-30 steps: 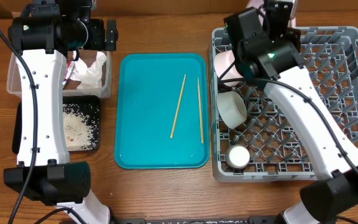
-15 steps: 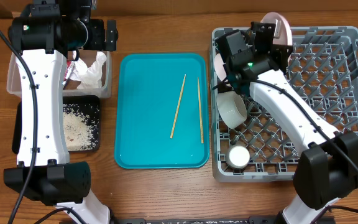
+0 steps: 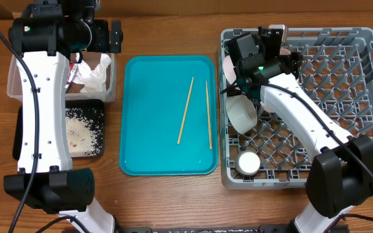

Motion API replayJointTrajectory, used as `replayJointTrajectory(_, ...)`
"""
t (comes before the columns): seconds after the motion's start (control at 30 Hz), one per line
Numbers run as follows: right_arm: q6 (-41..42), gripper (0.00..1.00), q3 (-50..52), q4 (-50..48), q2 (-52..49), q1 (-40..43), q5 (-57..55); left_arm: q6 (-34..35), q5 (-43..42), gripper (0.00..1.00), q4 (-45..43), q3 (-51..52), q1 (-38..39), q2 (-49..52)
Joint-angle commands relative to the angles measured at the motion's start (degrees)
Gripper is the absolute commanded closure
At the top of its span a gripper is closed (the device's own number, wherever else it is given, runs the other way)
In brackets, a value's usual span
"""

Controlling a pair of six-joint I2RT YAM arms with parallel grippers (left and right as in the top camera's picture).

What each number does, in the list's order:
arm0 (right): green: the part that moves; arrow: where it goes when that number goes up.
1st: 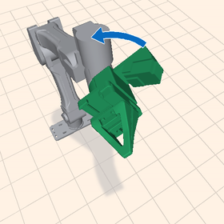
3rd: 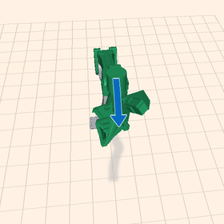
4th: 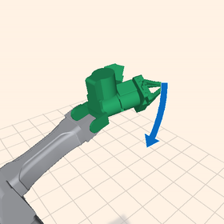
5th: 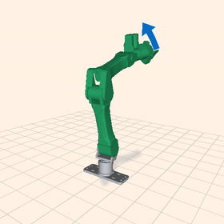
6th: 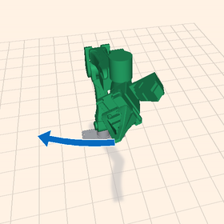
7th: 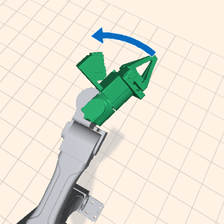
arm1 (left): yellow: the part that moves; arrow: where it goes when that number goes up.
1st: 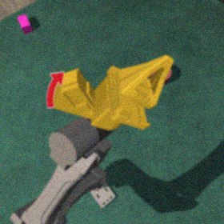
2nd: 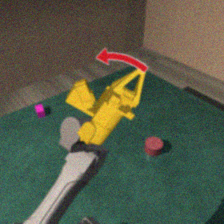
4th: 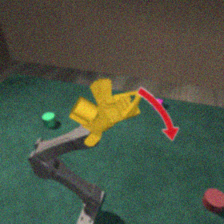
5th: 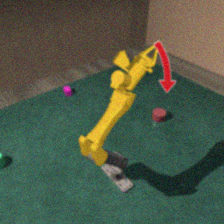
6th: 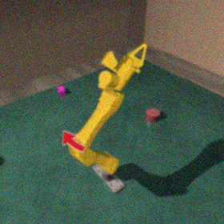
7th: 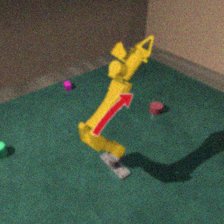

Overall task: Sort waste into correct bins and load items into the dishwasher
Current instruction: 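Grasp the white plate edge, lift it and stand it in the rack, then move the right gripper back to the chopsticks on the teal tray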

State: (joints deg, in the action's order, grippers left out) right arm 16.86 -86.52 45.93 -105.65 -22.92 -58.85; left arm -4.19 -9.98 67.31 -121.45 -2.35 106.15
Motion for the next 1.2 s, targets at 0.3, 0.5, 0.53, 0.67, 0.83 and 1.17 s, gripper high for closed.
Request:
replayJointTrajectory(0.3, 0.7, 0.01, -15.4, 6.9, 9.9, 0.1, 32.5, 0.3, 0.3, 0.00, -0.2, -0.9, 0.2, 0.3)
replayJointTrajectory(0.5, 5.0, 0.22, -14.2, 4.2, 9.8, -0.7, 63.1, 0.3, 0.3, 0.00, -0.2, -0.9, 0.2, 0.3)
replayJointTrajectory(0.53, 6.6, 0.25, -13.7, 4.0, 9.1, -1.4, 64.2, 0.3, 0.3, 0.00, -0.2, -0.9, 0.2, 0.3)
replayJointTrajectory(0.67, 14.2, 0.30, -11.9, 3.9, 4.4, -5.5, 64.4, 0.3, 0.3, 0.00, -0.2, -0.9, 0.2, 0.3)
replayJointTrajectory(0.83, 21.3, 0.47, -11.9, 3.9, -5.1, -11.8, 61.2, 0.3, 0.3, 0.00, -0.2, -0.9, 0.2, 0.3)
replayJointTrajectory(1.17, 29.7, 0.54, -11.9, 4.6, -18.2, -15.7, 57.6, 0.3, 0.3, 0.00, -0.2, -0.9, 0.1, 0.3)
